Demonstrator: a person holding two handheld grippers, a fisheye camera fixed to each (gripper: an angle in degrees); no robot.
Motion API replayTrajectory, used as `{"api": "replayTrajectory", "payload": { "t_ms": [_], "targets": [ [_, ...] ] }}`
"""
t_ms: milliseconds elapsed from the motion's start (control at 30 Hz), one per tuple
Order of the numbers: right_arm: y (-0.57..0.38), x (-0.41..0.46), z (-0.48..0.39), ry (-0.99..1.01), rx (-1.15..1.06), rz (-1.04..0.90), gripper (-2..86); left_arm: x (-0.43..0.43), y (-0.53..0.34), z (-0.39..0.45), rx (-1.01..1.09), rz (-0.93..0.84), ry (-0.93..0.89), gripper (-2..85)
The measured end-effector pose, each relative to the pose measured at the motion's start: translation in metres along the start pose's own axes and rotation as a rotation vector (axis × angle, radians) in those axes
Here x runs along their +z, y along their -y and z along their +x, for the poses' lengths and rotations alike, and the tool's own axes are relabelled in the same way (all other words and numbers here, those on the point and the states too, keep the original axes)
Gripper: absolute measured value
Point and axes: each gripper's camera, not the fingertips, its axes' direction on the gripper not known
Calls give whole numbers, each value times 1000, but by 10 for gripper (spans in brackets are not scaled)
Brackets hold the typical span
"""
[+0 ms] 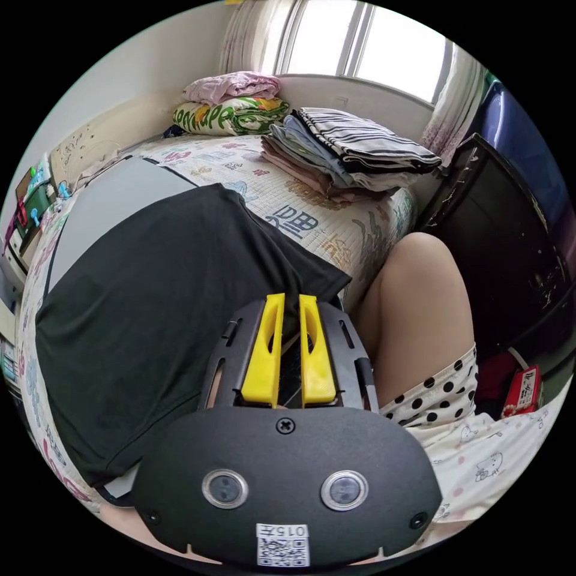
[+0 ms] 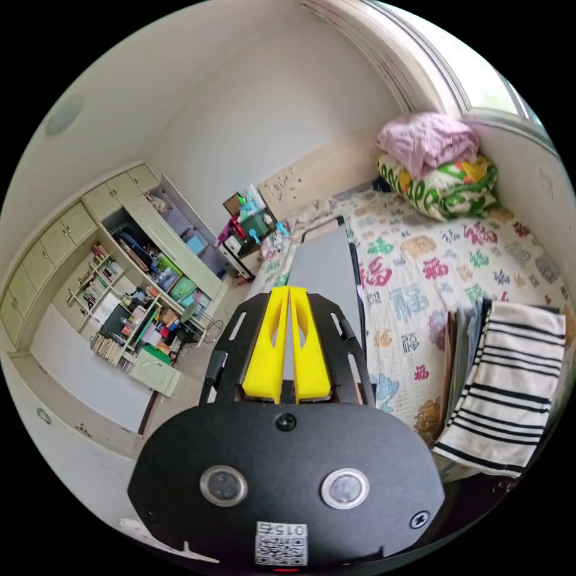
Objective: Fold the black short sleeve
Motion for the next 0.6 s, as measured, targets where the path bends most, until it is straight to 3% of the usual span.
{"api": "replayTrajectory", "payload": {
  "t_ms": [100,267,467,533,600],
  "targets": [
    [-3,-36,-44,-65,-86,59,-4,3,1,0,6,13,8,22],
    [-34,-50,-48,-49,-194,85,-4,10,7,1,24,7,26,30],
    [-189,-59,4,-198,-469,275,1,18,17,-4,46,2,11,51],
    [-252,-49,41,-221,-505,247,6,17,22,-8,61,-3,-21,59],
    [-317,-21,108,-134,-442,40,27,3,30,-17,68,66,-69,70]
  ]
}}
